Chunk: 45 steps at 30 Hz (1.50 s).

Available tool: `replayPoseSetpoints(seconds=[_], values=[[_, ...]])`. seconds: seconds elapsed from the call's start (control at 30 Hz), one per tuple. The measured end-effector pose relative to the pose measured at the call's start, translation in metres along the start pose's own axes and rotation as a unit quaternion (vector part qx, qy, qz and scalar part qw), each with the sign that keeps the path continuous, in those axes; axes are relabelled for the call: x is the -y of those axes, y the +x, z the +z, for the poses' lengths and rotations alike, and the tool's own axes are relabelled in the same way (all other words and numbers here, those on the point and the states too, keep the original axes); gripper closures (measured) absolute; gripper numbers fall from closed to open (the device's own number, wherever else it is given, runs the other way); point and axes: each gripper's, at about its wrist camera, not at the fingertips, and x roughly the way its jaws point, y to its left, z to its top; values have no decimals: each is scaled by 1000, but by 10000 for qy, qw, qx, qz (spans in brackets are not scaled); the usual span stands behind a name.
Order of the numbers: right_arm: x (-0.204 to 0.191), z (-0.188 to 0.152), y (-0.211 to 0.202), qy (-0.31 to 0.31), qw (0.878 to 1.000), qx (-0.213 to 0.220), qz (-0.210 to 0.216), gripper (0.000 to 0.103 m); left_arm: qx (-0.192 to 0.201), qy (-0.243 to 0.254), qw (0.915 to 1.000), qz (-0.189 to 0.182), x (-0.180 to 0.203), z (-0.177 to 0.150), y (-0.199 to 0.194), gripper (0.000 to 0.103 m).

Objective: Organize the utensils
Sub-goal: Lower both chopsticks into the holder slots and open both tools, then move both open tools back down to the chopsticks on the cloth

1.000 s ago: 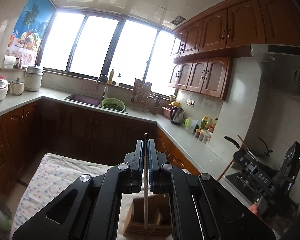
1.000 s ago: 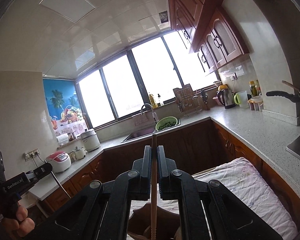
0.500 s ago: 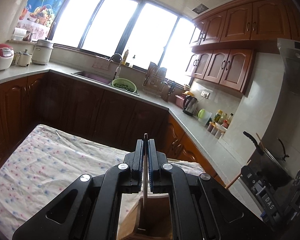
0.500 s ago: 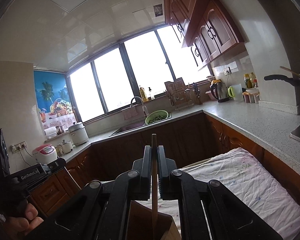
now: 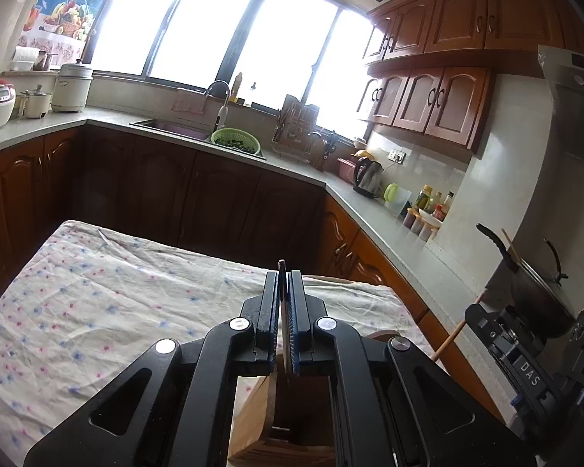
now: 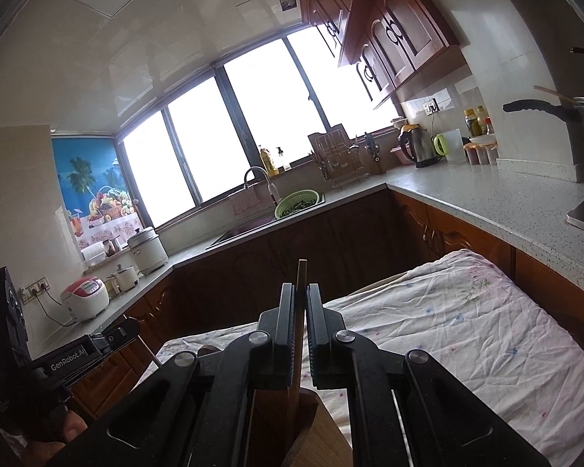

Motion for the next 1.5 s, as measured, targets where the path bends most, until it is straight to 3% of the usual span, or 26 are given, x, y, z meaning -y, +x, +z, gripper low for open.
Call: replayPoseSetpoints(seconds=[0.37,0.43,0.47,0.5,0.57,0.63,0.7,0.8,0.87,1.2,1.5], values=[[2,4,1,48,9997,-208,68,93,-131,84,9998,131,-2,2,3,99],[3,5,1,63,9997,-250,47,91,-227,25,9997,114,-6,3,4,95],[4,5,1,92,9996,-266,54,86,-272,-5,9996,125,-8,2,4,87],[5,5,-1,138,9995,-277,56,81,-302,-30,9994,141,-9,2,3,71],[8,5,-4,245,9993,-281,73,61,-278,-74,9994,196,-13,1,-3,52],[9,6,-9,322,9991,-273,80,55,-283,-89,9994,193,-16,1,-11,49],[10,6,-16,376,9988,-297,127,52,-319,-101,9991,252,-21,0,-23,30],[10,3,-33,437,9983,-310,233,32,-263,-175,9987,407,-35,-5,-47,18],[9,-2,-47,436,9984,-274,246,26,-343,-207,9978,521,-45,-12,-62,17],[5,-39,-94,444,9960,-714,309,25,-923,-463,9901,946,-93,-64,-123,17],[-1,-67,-118,382,9922,-1147,309,25,-1325,-397,9844,1088,-99,-102,-151,17]])
